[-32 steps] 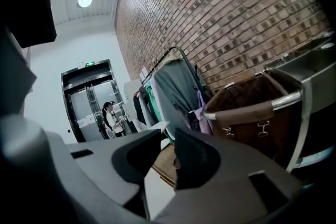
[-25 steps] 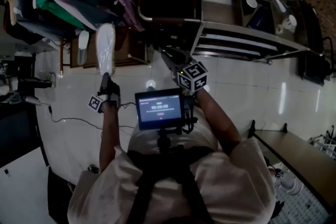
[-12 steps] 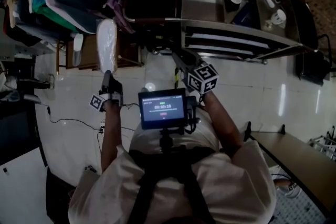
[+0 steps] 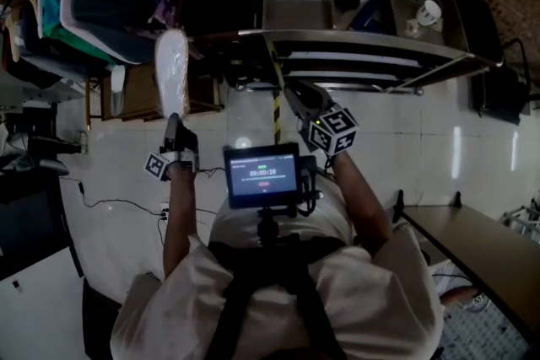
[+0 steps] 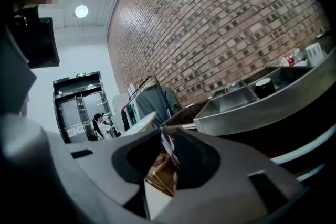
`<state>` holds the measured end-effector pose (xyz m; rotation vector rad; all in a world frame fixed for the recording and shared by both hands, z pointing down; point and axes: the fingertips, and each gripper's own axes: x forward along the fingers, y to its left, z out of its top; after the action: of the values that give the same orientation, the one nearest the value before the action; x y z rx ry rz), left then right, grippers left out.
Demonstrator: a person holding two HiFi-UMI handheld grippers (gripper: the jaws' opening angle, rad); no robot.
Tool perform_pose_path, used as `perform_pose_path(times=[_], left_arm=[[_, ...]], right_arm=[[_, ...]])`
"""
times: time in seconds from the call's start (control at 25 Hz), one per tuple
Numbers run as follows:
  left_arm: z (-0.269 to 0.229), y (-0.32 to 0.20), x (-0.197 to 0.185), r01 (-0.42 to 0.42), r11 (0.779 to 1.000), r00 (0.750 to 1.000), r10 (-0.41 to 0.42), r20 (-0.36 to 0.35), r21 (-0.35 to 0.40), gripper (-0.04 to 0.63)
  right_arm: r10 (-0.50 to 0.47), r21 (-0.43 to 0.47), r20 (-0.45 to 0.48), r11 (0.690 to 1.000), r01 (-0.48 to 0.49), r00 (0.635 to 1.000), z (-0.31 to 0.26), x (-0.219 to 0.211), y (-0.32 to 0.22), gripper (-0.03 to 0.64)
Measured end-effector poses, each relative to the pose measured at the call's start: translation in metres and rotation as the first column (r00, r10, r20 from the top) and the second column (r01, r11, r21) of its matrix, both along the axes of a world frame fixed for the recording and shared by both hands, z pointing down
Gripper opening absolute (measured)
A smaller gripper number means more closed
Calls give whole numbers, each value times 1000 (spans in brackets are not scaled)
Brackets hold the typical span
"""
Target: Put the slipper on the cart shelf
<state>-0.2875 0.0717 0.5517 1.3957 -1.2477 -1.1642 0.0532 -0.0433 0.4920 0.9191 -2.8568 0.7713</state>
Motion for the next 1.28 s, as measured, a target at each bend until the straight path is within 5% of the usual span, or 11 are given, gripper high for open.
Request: perform_pose_path(times=[0.72,1.28], left_arm=[[-27,-35,99,-196,979,980,197,-13,53,44],[-6,-48,151,-385,923,923,385,-21,13,46]], right_arm=[[98,13,-36,995,-97,995,4,61,-11,94],[189,-28,-93,981,-192,978,16,82,7,94]])
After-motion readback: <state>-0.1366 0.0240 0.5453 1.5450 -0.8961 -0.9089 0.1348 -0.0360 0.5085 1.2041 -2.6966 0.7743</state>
